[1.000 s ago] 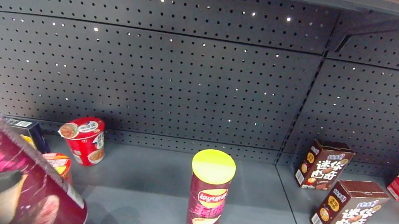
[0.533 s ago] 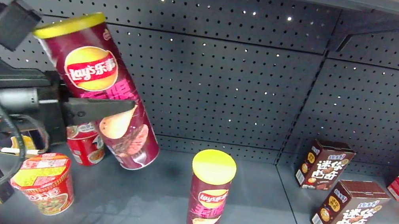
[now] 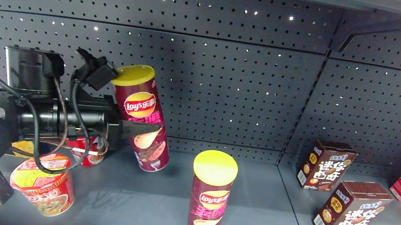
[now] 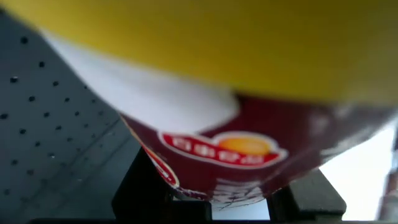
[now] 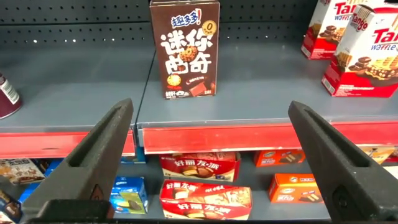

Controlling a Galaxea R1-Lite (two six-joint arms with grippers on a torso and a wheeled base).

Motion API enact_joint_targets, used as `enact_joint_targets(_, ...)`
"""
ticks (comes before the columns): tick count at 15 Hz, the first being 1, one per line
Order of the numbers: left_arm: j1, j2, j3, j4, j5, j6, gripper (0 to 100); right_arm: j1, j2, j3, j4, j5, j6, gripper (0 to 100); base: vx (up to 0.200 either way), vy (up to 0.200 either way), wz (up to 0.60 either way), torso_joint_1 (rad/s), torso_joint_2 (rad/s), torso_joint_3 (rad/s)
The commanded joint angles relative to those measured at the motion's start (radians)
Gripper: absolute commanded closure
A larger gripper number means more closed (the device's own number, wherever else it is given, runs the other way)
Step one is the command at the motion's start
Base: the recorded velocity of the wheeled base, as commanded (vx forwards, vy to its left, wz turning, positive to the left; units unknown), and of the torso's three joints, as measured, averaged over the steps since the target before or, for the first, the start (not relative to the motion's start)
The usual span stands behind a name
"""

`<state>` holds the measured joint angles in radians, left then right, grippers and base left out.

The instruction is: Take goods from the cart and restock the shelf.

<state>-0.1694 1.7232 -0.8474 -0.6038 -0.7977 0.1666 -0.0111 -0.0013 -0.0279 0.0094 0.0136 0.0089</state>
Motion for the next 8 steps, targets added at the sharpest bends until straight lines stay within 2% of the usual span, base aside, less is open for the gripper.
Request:
enact_joint_targets(1, 0.001, 0.105, -0.055, -0.002, -0.012, 0.011, 100, 0.0, 0.001, 0.0, 0.0, 0.0, -0.001, 0, 0.0, 0.0, 0.0, 0.0, 0.0, 0.0)
enact_joint_targets(4, -0.016, 0.168, -0.116, -0.031, -0.054, 0.01, 100, 0.0, 0.001, 0.0, 0.0, 0.0, 0.0, 0, 0.0, 0.0, 0.0, 0.0, 0.0, 0.0)
enact_joint_targets(6, -0.041, 0.2, -0.14, -0.037, -0.054, 0.011, 100, -0.001, 0.001, 0.0, 0.0, 0.002, 0.0, 0, 0.0, 0.0, 0.0, 0.0, 0.0, 0.0)
enact_joint_targets(7, -0.048, 0.219, -0.154, -0.044, -0.054, 0.017, 100, -0.001, 0.001, 0.0, 0.0, 0.002, 0.0, 0, 0.0, 0.0, 0.0, 0.0, 0.0, 0.0)
enact_joint_targets(8, -0.05, 0.239, -0.168, -0.05, -0.054, 0.037, 100, 0.0, 0.001, 0.0, 0.0, 0.0, 0.0, 0, 0.0, 0.0, 0.0, 0.0, 0.0, 0.0)
